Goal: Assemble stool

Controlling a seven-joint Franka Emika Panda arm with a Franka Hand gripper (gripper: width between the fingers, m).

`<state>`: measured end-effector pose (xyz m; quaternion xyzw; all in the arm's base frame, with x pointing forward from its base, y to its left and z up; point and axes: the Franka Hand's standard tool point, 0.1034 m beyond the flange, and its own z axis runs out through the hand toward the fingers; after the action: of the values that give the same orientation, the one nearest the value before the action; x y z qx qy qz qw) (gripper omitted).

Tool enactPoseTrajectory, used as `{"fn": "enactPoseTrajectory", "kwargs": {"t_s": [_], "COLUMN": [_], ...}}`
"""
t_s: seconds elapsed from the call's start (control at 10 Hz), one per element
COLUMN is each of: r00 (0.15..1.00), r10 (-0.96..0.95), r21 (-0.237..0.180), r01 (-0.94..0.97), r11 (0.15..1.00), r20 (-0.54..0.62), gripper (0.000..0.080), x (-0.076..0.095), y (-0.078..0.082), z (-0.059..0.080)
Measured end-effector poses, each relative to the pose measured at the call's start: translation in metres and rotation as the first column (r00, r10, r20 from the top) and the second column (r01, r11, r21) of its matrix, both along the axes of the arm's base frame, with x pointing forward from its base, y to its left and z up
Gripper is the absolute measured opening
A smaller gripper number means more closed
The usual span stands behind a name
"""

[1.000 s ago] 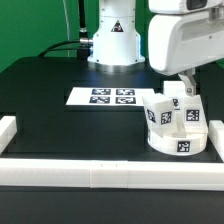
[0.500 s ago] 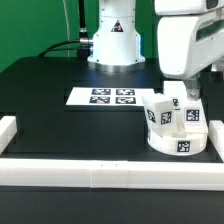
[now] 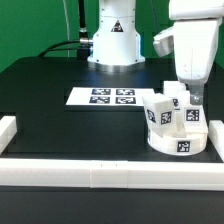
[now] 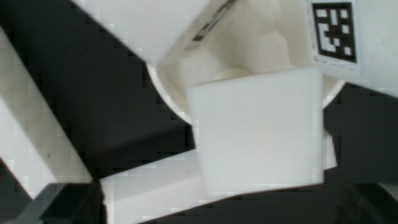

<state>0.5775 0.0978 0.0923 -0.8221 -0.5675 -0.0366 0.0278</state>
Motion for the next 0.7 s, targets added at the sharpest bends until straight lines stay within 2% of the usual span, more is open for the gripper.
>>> {"fn": "enactPoseTrajectory", "kwargs": {"t_s": [0.5, 0.7], "r00": [1.0, 1.0], "r10": [-0.004, -0.005], "r21": [-0.004, -0.005], "r01": [0.004, 0.005], "r11": [1.0, 1.0], "r20": [-0.02, -0.02], "gripper": [0.0649, 0.0649], "x": [-0.015, -0.015], "y": [-0.005, -0.005], "z": [-0.016, -0.016]}}
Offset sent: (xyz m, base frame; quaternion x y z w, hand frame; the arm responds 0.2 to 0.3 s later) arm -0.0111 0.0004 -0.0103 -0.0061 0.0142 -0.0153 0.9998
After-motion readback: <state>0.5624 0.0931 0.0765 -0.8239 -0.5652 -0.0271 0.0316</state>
